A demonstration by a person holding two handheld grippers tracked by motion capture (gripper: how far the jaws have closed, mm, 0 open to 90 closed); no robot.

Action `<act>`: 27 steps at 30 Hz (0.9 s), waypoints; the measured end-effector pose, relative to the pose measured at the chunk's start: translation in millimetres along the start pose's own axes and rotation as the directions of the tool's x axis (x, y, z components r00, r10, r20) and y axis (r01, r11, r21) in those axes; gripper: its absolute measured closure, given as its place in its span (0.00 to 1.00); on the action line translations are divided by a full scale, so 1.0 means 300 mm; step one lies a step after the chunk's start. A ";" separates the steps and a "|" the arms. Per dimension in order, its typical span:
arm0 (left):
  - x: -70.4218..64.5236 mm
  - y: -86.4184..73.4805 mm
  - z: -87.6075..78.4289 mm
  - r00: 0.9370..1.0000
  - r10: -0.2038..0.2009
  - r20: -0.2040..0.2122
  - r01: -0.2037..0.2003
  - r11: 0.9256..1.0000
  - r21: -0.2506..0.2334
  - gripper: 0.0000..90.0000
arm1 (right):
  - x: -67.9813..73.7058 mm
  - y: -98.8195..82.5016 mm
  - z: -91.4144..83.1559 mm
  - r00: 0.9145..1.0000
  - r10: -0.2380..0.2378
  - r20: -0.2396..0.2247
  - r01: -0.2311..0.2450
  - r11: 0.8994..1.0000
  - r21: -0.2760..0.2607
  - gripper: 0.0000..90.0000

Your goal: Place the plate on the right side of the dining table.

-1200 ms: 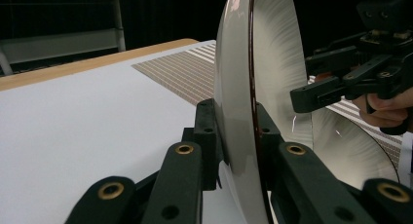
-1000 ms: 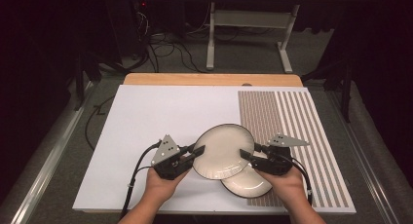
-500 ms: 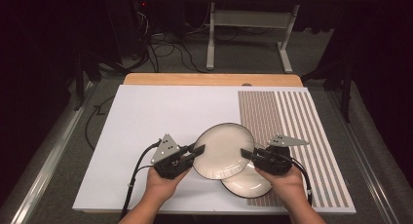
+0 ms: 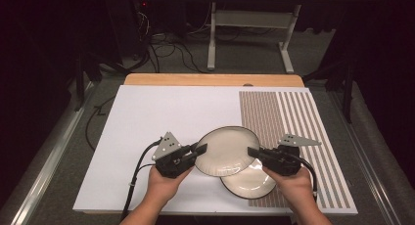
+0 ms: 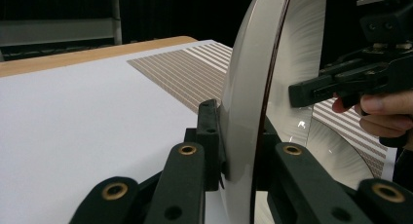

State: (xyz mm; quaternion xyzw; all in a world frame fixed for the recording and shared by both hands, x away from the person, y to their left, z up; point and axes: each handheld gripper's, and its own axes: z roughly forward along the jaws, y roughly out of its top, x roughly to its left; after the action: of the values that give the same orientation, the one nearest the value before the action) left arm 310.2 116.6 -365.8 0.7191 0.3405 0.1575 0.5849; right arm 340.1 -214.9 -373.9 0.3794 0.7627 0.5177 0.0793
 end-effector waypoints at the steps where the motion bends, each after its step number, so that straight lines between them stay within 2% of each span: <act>1: -0.001 0.005 0.003 1.000 -0.003 0.001 0.003 1.000 -0.003 0.89 | 0.000 0.003 -0.008 1.000 -0.001 0.002 0.001 1.000 -0.004 0.94; 13: -0.012 0.093 0.054 0.999 0.014 0.042 -0.014 1.000 -0.018 0.89 | -0.007 0.054 -0.096 0.997 -0.057 0.044 0.060 0.996 -0.068 0.96; 18: -0.030 0.122 0.111 0.997 0.061 0.047 -0.062 0.998 0.020 0.89 | -0.039 0.063 -0.134 0.995 -0.061 0.076 0.066 0.995 -0.070 0.95; 27: -0.059 0.159 0.225 0.995 0.075 0.066 -0.078 0.996 0.053 0.89 | -0.103 0.074 -0.214 0.989 -0.047 0.138 0.061 0.993 -0.102 0.96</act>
State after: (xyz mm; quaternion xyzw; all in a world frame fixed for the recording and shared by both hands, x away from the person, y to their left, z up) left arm 354.2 51.0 -335.5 0.7523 0.2979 0.1472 0.5690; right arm 339.8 -278.4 -334.5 0.3882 0.7370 0.5281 0.1649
